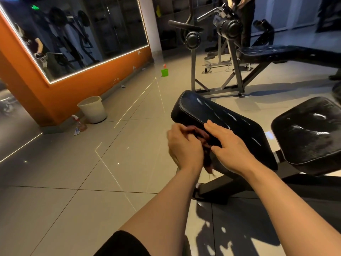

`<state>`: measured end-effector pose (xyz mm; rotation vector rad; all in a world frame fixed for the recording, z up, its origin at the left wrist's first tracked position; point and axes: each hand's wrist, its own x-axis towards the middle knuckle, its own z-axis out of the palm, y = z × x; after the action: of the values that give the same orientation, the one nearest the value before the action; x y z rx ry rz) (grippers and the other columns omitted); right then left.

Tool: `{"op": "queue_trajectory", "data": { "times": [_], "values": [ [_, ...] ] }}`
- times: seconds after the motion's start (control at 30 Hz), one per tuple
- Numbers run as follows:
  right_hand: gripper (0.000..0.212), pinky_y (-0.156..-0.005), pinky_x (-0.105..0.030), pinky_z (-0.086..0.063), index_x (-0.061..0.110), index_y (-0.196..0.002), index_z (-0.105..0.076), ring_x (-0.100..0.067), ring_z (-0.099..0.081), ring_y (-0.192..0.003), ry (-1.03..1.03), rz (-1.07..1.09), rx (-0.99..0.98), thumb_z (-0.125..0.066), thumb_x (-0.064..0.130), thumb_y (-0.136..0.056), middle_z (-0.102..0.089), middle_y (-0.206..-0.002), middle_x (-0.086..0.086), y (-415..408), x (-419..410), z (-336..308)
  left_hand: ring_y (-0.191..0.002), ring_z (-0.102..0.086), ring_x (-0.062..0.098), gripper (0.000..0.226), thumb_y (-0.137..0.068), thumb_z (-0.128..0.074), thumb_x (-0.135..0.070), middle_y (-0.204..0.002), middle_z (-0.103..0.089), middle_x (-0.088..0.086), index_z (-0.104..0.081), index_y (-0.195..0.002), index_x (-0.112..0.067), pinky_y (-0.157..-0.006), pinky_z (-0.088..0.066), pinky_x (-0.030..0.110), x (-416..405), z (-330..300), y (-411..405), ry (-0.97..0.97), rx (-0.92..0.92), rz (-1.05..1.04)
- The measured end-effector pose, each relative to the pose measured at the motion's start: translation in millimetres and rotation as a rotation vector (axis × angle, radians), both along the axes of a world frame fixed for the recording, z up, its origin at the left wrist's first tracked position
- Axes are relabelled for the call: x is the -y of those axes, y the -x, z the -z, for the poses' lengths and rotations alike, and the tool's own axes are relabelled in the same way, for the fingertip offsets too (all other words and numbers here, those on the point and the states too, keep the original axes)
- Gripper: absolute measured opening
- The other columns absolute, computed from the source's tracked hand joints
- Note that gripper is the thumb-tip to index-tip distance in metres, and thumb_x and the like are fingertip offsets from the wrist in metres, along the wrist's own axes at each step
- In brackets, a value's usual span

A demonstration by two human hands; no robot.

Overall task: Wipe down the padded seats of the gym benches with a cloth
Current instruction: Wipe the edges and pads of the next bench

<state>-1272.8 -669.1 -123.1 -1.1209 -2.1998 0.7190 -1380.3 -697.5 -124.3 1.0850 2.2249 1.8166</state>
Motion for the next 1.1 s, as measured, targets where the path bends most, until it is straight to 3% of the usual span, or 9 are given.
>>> {"op": "queue_trajectory", "data": {
  "times": [0.1, 0.2, 0.37, 0.47, 0.53, 0.63, 0.83, 0.93, 1.1],
  "values": [
    [0.071, -0.122, -0.037, -0.011, 0.029, -0.152, -0.024, -0.009, -0.013, -0.147, 0.008, 0.013, -0.011, -0.052, -0.001, -0.093, -0.020, -0.159, 0.012, 1.2, 0.7, -0.3, -0.091, -0.053, 0.005, 0.017, -0.092, -0.055, -0.006, -0.111, -0.053, 0.000, -0.051, -0.105, -0.016, -0.071, -0.045, 0.007, -6.1, -16.0, 10.9, -0.209, 0.101, -0.127],
    [0.072, -0.122, -0.040, -0.012, 0.029, -0.152, -0.025, -0.009, -0.014, -0.147, 0.005, 0.022, -0.021, -0.053, -0.002, -0.093, -0.021, -0.159, 0.011, 2.4, 1.9, -1.3, -0.112, -0.051, 0.011, 0.032, -0.091, -0.063, -0.014, -0.126, -0.051, 0.000, -0.055, -0.121, -0.021, -0.093, -0.048, 0.019, -10.3, -10.9, -3.3, -0.155, 0.042, 0.002],
    [0.072, -0.122, -0.044, -0.013, 0.033, -0.150, -0.027, -0.009, -0.013, -0.147, 0.009, -0.001, -0.040, -0.053, -0.002, -0.092, -0.023, -0.159, 0.010, 1.3, 1.9, -2.1, -0.106, -0.047, 0.005, 0.046, -0.084, -0.072, -0.015, -0.126, -0.049, -0.002, -0.055, -0.126, -0.023, -0.083, -0.034, 0.002, -8.4, 5.0, -11.3, -0.032, -0.101, 0.118],
    [0.073, -0.122, -0.043, -0.011, 0.033, -0.150, -0.027, -0.009, -0.013, -0.147, 0.022, -0.002, -0.039, -0.052, -0.003, -0.092, -0.022, -0.159, 0.011, -0.4, 1.6, -3.1, -0.100, -0.050, 0.004, 0.042, -0.082, -0.073, -0.012, -0.116, -0.053, -0.004, -0.057, -0.119, -0.025, -0.084, -0.044, 0.009, -5.5, 4.7, 0.6, 0.018, -0.065, 0.218],
    [0.072, -0.122, -0.042, -0.010, 0.031, -0.151, -0.026, -0.009, -0.012, -0.147, 0.031, -0.001, -0.029, -0.052, -0.003, -0.093, -0.021, -0.159, 0.011, -0.6, 1.5, -2.9, -0.095, -0.056, 0.008, 0.034, -0.079, -0.072, -0.008, -0.105, -0.058, -0.004, -0.060, -0.104, -0.027, -0.085, -0.055, 0.029, -3.5, 8.8, 10.2, 0.038, -0.013, 0.253],
    [0.071, -0.122, -0.041, -0.009, 0.028, -0.152, -0.024, -0.008, -0.010, -0.147, 0.040, -0.009, -0.028, -0.052, -0.001, -0.093, -0.019, -0.160, 0.012, 0.1, 1.4, -1.8, -0.090, -0.060, 0.014, 0.029, -0.077, -0.067, -0.001, -0.099, -0.059, 0.001, -0.056, -0.088, -0.025, -0.078, -0.058, 0.040, -5.8, 9.1, 25.8, -0.044, 0.119, 0.067],
    [0.071, -0.122, -0.043, -0.012, 0.028, -0.152, -0.023, -0.009, -0.012, -0.147, 0.032, 0.010, -0.031, -0.052, -0.001, -0.094, -0.019, -0.160, 0.011, 2.0, 0.3, -0.7, -0.111, -0.053, 0.014, 0.031, -0.093, -0.059, -0.029, -0.124, -0.054, 0.000, -0.057, -0.123, -0.019, -0.093, -0.052, 0.031, -11.2, -8.5, 4.3, -0.201, 0.189, 0.050],
    [0.071, -0.122, -0.042, -0.011, 0.028, -0.152, -0.023, -0.009, -0.011, -0.147, 0.024, 0.010, -0.022, -0.053, 0.001, -0.094, -0.019, -0.160, 0.011, 2.9, -0.8, -0.6, -0.107, -0.051, 0.007, 0.026, -0.096, -0.055, -0.023, -0.123, -0.055, -0.001, -0.061, -0.121, -0.019, -0.094, -0.048, 0.021, -6.7, -0.9, -3.7, -0.176, 0.098, 0.062],
    [0.078, -0.121, -0.047, -0.014, 0.027, -0.152, -0.027, -0.014, -0.013, -0.148, 0.033, 0.004, -0.048, -0.054, -0.007, -0.087, -0.023, -0.159, 0.006, 2.8, 1.1, 0.0, -0.084, -0.047, -0.004, 0.023, -0.084, -0.069, -0.011, -0.111, -0.052, -0.001, -0.060, -0.103, -0.019, -0.070, -0.038, -0.004, 0.6, 12.8, -4.2, 0.002, -0.019, 0.284]
  ]
}}
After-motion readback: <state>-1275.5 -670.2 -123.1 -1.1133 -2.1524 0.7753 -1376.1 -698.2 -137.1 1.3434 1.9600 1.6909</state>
